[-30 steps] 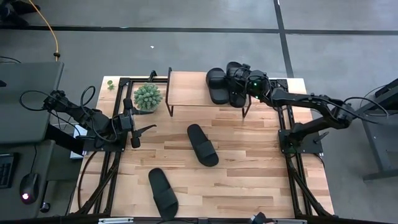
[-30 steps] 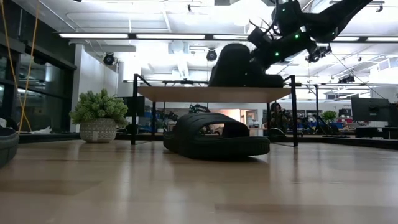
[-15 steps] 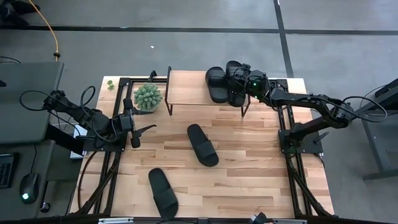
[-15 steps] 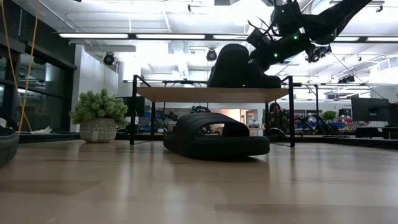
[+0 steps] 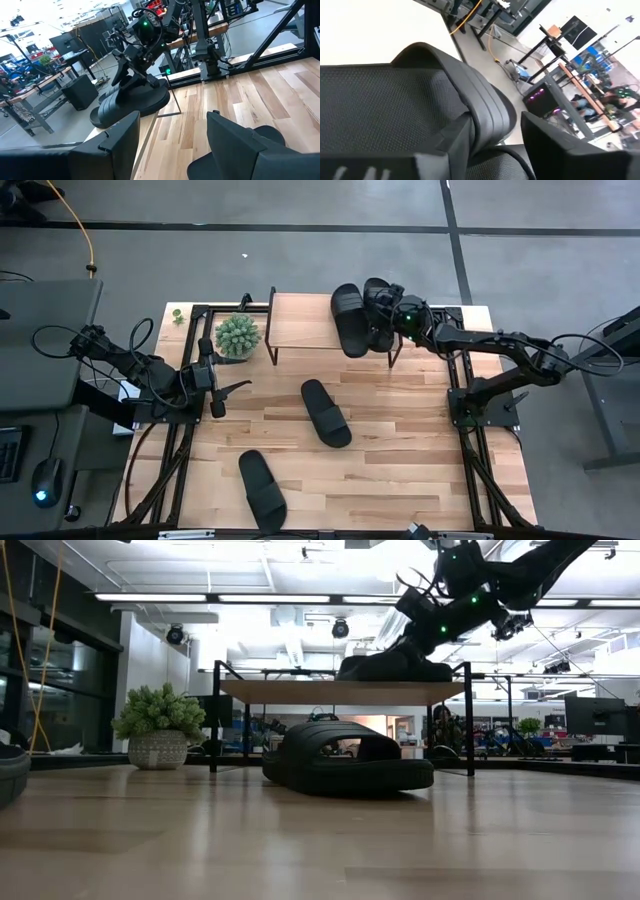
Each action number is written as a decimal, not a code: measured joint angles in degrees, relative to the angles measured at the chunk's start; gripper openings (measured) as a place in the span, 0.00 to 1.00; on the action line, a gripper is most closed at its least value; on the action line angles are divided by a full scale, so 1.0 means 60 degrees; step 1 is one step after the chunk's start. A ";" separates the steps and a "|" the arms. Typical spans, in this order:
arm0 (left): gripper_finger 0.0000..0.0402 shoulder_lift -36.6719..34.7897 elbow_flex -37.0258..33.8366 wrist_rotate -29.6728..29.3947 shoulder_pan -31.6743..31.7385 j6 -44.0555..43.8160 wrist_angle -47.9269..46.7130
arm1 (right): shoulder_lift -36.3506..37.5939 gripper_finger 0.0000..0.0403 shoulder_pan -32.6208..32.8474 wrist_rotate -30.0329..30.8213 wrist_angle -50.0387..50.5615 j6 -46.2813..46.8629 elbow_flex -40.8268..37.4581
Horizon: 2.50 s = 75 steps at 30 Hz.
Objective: Pick and place slides into the shelf
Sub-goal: Put the black slide on the shelf
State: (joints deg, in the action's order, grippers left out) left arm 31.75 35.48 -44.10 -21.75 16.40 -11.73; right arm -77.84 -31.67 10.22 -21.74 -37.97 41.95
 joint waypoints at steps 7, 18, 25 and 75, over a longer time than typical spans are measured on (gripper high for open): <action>0.53 0.0000 0.0000 0.0000 -0.0002 0.0000 -0.0001 | 0.0297 0.44 0.0326 0.0570 0.0106 -0.0370 -0.0025; 0.53 -0.0001 0.0000 0.0029 -0.0002 0.0000 0.0000 | 0.1349 0.44 0.0440 0.1151 0.1256 -0.0068 -0.0025; 0.53 0.0000 0.0000 0.0032 0.0001 0.0000 0.0000 | 0.1820 0.44 0.0994 0.1140 0.1586 0.0972 -0.0025; 0.53 0.0003 0.0000 0.0029 -0.0002 -0.0310 0.0270 | 0.1001 0.44 0.8914 0.3594 0.2307 0.4812 0.0004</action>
State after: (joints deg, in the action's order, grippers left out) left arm 31.77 35.48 -43.92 -21.76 14.55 -10.11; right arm -71.84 21.81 31.79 -7.89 -9.09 41.98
